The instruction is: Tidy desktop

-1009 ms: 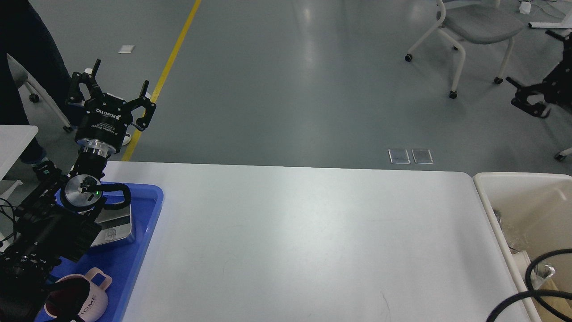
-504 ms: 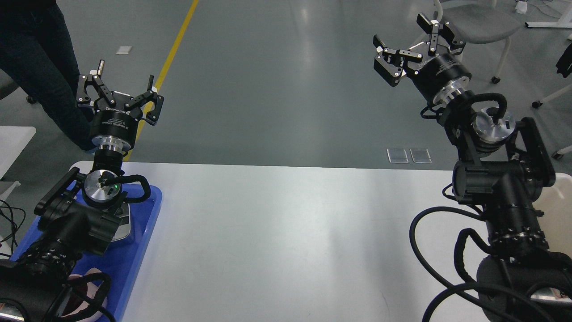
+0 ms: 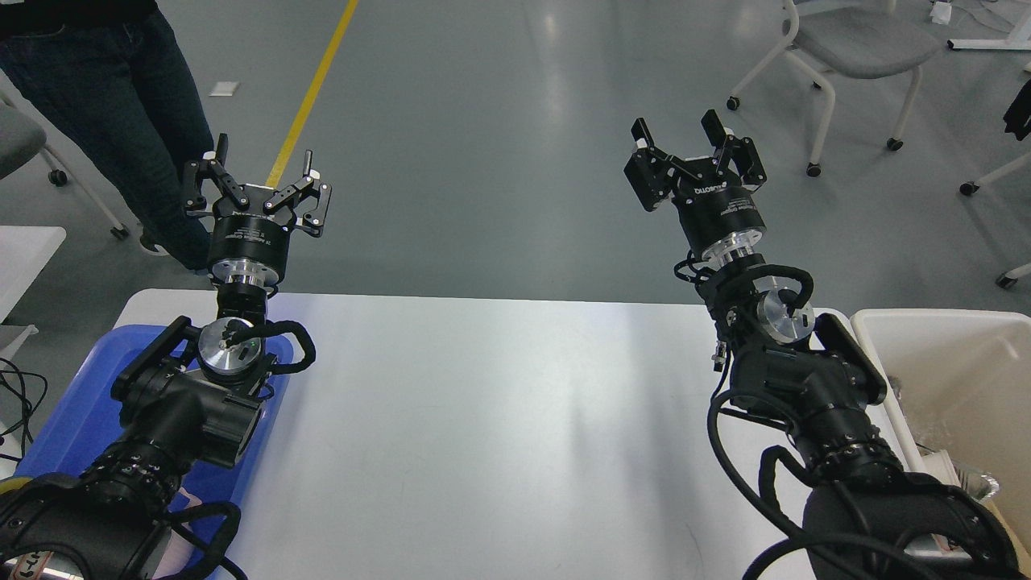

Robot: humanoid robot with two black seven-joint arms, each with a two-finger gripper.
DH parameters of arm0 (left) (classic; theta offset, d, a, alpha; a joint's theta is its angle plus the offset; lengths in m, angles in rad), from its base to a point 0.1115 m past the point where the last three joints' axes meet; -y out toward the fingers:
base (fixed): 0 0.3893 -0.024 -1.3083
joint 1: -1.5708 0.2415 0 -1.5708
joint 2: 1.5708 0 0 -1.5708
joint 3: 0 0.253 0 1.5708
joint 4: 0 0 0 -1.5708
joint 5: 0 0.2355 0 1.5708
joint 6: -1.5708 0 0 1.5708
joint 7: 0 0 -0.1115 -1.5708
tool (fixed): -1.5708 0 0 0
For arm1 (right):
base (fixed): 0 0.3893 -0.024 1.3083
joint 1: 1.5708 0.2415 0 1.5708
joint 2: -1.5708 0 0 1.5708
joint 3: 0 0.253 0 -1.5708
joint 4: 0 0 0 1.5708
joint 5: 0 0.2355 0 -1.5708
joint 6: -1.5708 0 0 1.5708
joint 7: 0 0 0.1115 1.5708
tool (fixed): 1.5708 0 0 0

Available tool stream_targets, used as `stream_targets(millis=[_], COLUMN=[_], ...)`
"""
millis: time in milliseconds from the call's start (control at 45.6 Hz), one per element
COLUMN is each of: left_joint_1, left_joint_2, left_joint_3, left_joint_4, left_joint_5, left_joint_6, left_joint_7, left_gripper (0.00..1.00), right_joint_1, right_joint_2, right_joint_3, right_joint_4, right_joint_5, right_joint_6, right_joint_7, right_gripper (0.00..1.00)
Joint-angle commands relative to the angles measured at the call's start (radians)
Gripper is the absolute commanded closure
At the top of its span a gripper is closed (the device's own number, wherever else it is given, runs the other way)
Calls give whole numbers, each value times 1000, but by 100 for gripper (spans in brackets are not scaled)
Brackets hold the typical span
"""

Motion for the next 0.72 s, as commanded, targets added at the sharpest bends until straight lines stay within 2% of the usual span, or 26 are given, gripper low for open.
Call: stream_targets(millis=[0, 110, 285, 373, 702], left_joint_1=[-8, -9, -12, -11, 14], left_joint_2=[-30, -40, -45, -47, -63], left_joint_3=[0, 0, 0, 0, -1], left_joint_4=[0, 0, 0, 0, 0], left_joint_5=[2, 0, 0, 0, 0], left_joint_6=[66, 98, 117, 123, 123], left_joint_7=[0, -18, -18, -18, -18], left_gripper=[3, 3, 3, 3, 3], right_joint_1=[-1, -16, -64, -87, -101], right_joint_2=[2, 2, 1, 1, -10], right_joint_3=[1, 1, 3, 3, -3], right_joint_4=[-49, -81, -89, -85, -74], right_joint_5=[3, 5, 0, 0, 3], right_joint_6=[27, 51, 99, 99, 99], right_joint_7=[2, 17, 124, 155, 146], right_gripper=[0, 0, 0, 0, 0])
